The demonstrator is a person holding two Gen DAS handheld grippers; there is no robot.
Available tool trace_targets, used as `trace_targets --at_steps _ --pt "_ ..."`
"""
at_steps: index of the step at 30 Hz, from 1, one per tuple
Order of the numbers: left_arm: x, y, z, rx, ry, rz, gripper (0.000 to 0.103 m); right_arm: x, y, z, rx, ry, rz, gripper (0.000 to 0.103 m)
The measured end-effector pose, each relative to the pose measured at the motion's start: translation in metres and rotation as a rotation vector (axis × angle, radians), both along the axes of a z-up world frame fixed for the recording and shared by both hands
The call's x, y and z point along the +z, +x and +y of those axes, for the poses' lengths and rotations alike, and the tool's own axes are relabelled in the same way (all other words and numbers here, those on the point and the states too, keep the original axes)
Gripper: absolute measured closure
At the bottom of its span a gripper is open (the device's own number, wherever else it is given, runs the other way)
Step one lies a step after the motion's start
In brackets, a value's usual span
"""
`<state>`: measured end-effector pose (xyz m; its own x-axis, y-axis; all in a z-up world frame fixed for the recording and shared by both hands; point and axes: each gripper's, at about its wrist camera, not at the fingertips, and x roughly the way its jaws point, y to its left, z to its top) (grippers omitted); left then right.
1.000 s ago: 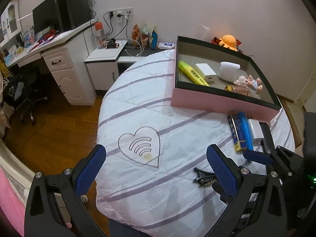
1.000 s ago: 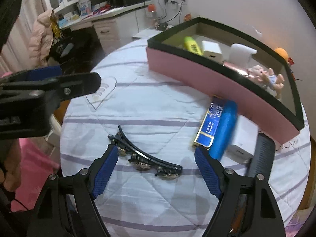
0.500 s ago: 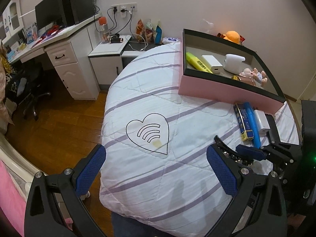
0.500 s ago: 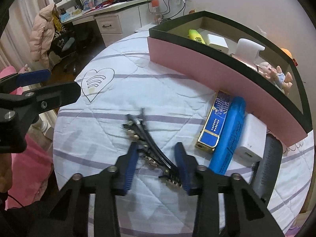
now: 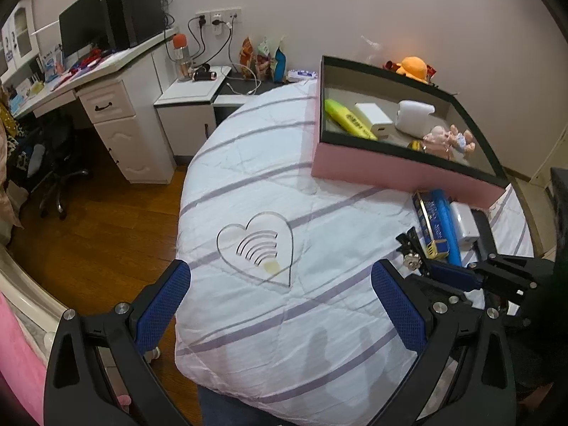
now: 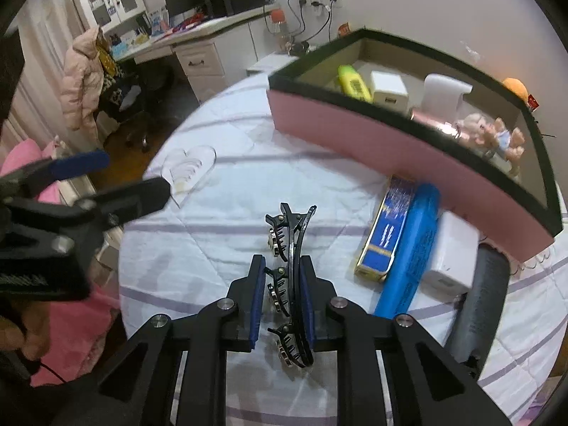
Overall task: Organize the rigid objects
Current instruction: 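Carry the black hair clip into the pink box and release it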
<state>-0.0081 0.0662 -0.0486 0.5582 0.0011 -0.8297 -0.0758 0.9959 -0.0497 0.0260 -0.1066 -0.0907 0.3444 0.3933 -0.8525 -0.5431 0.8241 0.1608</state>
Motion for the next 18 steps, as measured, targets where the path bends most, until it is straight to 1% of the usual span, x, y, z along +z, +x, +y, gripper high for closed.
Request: trace_targets --at_steps 3,6,8,11,15,17,18 --pt "0.011 0.007 -0.002 -0.004 -0.003 -0.031 0.000 0.018 0.007 -0.005 -0.018 0.043 -0.023 0.084" --pt "0.025 0.024 -0.004 -0.004 -0.010 -0.067 0.000 0.040 0.020 -0.012 -0.043 0.072 -0.058 0.084" --pt "0.033 0.039 -0.008 -0.007 -0.009 -0.093 0.000 0.055 0.036 -0.020 -0.073 0.095 -0.085 0.084" --pt "0.040 0.063 -0.016 -0.016 -0.013 -0.117 0.000 0.069 0.061 -0.035 -0.127 0.108 -0.119 0.084" --pt "0.042 0.097 -0.032 -0.044 -0.009 -0.132 0.000 0.079 0.103 -0.063 -0.240 0.116 -0.144 0.084" --pt "0.039 0.116 -0.040 -0.059 -0.009 -0.130 0.000 0.075 0.132 -0.081 -0.305 0.098 -0.145 0.084" --pt "0.037 0.125 -0.044 -0.063 -0.010 -0.125 0.000 0.072 0.140 -0.085 -0.322 0.092 -0.142 0.084"
